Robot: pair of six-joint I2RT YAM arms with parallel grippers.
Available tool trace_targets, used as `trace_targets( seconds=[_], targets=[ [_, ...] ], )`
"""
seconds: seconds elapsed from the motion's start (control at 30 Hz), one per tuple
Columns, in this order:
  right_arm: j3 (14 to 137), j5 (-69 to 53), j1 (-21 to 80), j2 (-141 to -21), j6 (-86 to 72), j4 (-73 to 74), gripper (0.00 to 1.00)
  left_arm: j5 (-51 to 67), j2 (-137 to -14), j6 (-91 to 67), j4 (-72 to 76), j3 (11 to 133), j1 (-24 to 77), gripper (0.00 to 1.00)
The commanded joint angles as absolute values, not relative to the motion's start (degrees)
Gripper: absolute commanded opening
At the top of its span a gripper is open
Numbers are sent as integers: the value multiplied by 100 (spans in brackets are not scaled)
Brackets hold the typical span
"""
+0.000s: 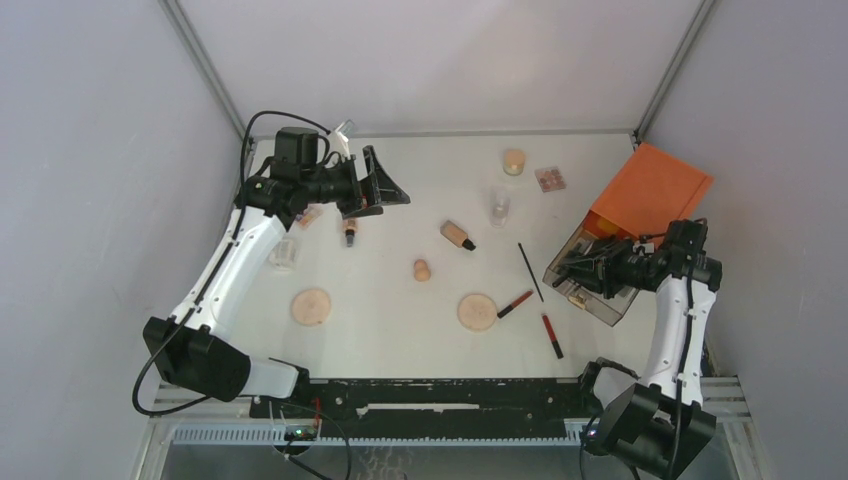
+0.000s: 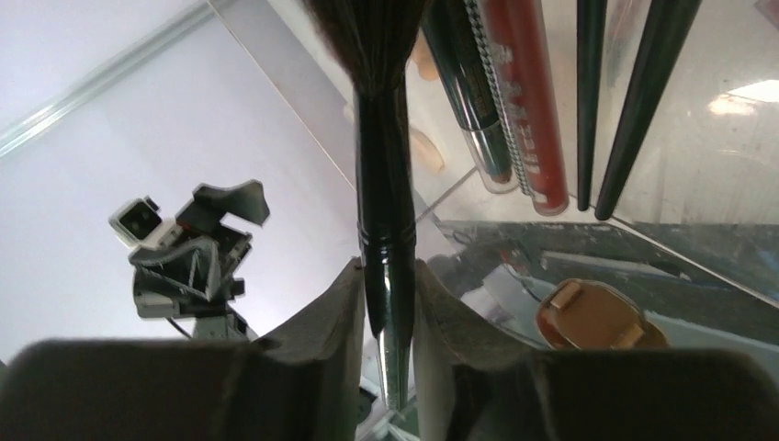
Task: Organize the makeup
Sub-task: Place the makeup brush in the drawer.
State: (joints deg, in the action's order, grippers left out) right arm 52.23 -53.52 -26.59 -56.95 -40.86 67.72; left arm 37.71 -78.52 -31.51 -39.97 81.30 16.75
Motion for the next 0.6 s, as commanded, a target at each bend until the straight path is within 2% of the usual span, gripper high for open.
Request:
trace_targets(
  seconds=[0.0, 0.1, 0.17, 0.57],
  targets=[
    [5595, -5019, -2821, -5555, -4079, 6765, 38, 3872, -7739, -3070, -3854, 8080, 1694, 100],
    [5729, -4985, -2864, -5533, -4021, 6838, 46, 3881, -7743, -3068, -3851, 8083, 1701, 100],
    [5757, -5017, -2881, -5493, -4028, 6860, 48, 3885, -7739, -3077, -3850, 8082, 1703, 100],
    [6327, -4387, -2808, -5061, -3661, 7149, 44, 3869, -7756, -3032, -3841, 8104, 1754, 100]
  ],
)
